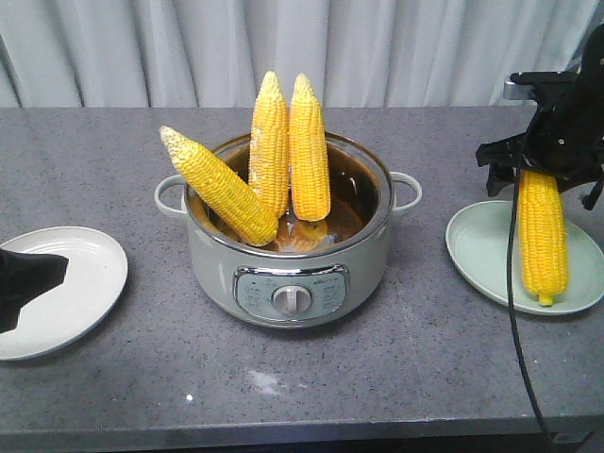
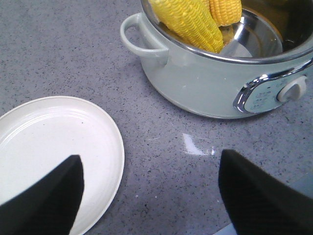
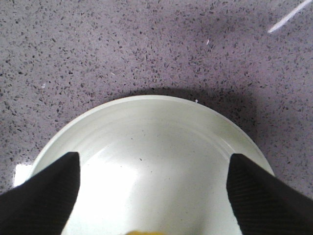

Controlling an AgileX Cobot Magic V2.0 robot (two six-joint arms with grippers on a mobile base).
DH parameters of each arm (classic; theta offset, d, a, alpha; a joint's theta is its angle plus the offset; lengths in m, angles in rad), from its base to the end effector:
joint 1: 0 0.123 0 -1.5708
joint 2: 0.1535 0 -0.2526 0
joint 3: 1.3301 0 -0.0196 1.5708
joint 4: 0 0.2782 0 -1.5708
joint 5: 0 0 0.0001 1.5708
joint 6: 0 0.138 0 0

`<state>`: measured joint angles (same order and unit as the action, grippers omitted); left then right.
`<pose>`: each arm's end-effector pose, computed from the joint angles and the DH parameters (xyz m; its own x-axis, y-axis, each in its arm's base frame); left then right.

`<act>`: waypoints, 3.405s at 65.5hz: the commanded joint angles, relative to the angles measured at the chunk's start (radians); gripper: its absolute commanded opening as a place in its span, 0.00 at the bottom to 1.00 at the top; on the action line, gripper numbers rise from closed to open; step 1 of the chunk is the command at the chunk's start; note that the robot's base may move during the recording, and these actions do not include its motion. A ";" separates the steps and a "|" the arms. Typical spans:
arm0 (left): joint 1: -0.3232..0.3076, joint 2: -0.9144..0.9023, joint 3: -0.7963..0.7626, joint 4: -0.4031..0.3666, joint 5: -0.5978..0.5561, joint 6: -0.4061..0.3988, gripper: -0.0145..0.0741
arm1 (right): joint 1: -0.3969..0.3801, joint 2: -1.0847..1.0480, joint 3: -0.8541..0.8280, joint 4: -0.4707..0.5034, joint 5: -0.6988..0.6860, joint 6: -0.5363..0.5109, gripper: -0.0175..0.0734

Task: Distribute corn equally
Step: 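Lower the cob onto the green plate, open and withdraw right gripper, then reach the left gripper into the pot and grasp the leaning corn cob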

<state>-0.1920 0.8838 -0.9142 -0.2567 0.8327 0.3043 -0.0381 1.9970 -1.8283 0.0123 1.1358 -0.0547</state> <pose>0.2397 -0.0730 0.3054 -0.5835 0.2426 -0.7750 0.4074 0.9130 -0.0209 0.4646 -0.0162 0.2017 -0.9380 -0.0138 -0.3463 -0.0122 0.9999 -0.0067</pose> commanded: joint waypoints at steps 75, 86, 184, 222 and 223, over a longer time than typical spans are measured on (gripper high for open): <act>-0.005 -0.004 -0.032 -0.022 -0.055 -0.004 0.77 | -0.004 -0.753 0.483 0.068 -0.090 -0.111 0.83; -0.005 -0.004 -0.032 -0.023 -0.057 -0.004 0.77 | -0.004 -0.900 0.628 0.086 -0.090 -0.114 0.83; -0.005 0.481 -0.267 -0.556 -0.265 0.425 0.81 | 0.226 -1.151 0.772 0.030 -0.101 -0.108 0.83; -0.059 0.779 -0.529 -0.704 -0.207 0.573 0.81 | 0.226 -1.151 0.772 0.030 -0.101 -0.108 0.83; -0.063 0.783 -0.531 -0.703 -0.207 0.575 0.81 | 0.226 -1.151 0.772 0.030 -0.101 -0.108 0.83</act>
<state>-0.2284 1.6862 -1.3981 -0.9008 0.6507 0.8533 0.1855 0.8508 -1.0310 0.0452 1.0843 -0.1598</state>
